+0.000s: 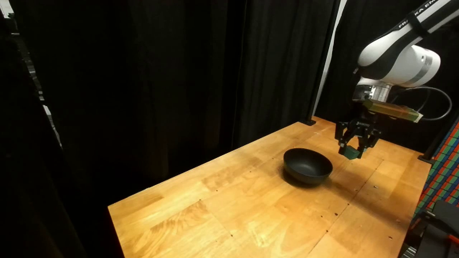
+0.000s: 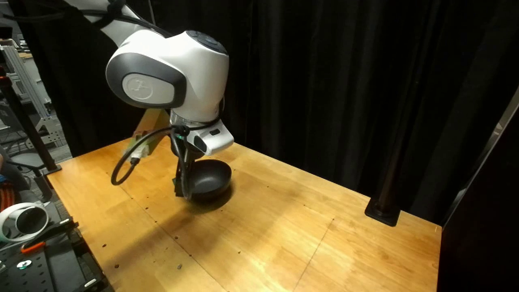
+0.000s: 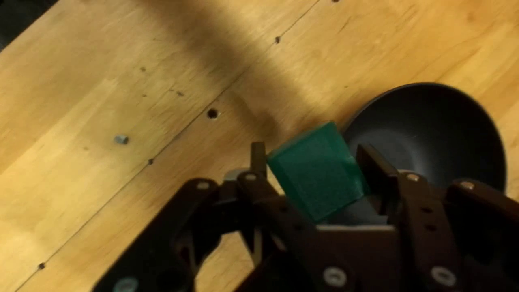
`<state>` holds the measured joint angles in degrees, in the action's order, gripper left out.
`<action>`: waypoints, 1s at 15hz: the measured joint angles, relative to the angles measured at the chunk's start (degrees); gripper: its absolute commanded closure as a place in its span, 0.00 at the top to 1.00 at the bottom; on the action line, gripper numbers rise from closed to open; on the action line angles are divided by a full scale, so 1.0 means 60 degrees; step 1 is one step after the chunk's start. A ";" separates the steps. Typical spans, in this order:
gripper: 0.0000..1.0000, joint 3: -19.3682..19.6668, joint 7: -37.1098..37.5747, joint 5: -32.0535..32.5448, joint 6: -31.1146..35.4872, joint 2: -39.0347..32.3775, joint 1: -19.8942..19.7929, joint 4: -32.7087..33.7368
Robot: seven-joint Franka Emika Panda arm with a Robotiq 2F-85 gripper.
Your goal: Put the block in the bowl
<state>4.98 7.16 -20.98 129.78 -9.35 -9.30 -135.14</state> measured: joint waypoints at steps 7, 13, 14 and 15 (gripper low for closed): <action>0.32 -0.0886 -0.0069 -0.1520 0.0801 -0.0156 0.0898 -0.0083; 0.83 -0.1015 -0.0069 -0.1528 0.2249 -0.0848 0.1112 0.0146; 0.89 -0.1009 -0.0064 -0.1528 0.2314 -0.0962 0.1089 0.0220; 0.96 -0.1004 -0.0063 -0.1528 0.2319 -0.1049 0.1052 0.0283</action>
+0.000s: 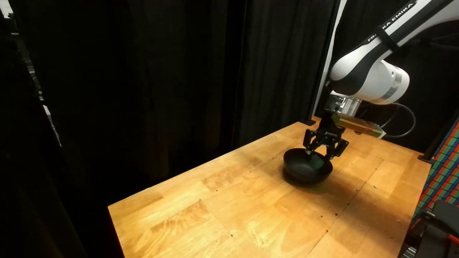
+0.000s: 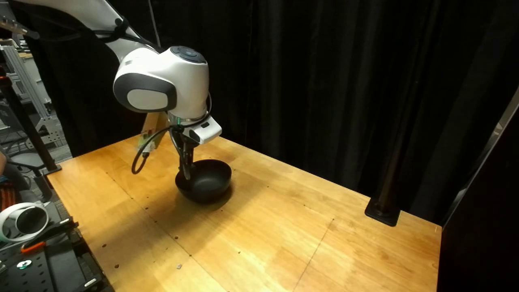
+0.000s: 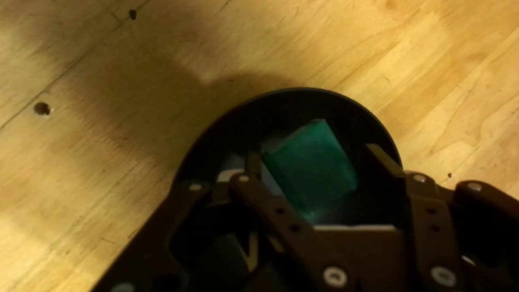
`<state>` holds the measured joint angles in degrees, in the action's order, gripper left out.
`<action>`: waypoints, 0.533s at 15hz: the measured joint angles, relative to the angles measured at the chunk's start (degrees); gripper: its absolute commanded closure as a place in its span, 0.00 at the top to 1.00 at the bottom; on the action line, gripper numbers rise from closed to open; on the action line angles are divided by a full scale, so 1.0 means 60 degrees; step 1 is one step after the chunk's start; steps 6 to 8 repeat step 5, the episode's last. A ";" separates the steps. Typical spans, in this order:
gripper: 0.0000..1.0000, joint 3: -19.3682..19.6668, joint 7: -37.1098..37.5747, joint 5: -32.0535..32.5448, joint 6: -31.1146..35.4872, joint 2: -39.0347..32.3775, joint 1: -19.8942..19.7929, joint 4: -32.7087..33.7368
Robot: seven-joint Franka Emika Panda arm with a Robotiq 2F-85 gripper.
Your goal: Put the block in the bowl
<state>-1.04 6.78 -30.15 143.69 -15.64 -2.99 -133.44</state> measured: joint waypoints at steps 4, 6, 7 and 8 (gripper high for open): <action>1.00 0.0021 -0.0016 -0.0003 -0.1629 -0.0048 -0.0345 0.0279; 1.00 0.0049 -0.0058 -0.0013 -0.2276 0.0039 -0.0468 0.0350; 1.00 0.0049 -0.0058 -0.0013 -0.2276 0.0039 -0.0468 0.0350; 1.00 0.0049 -0.0058 -0.0013 -0.2276 0.0039 -0.0468 0.0350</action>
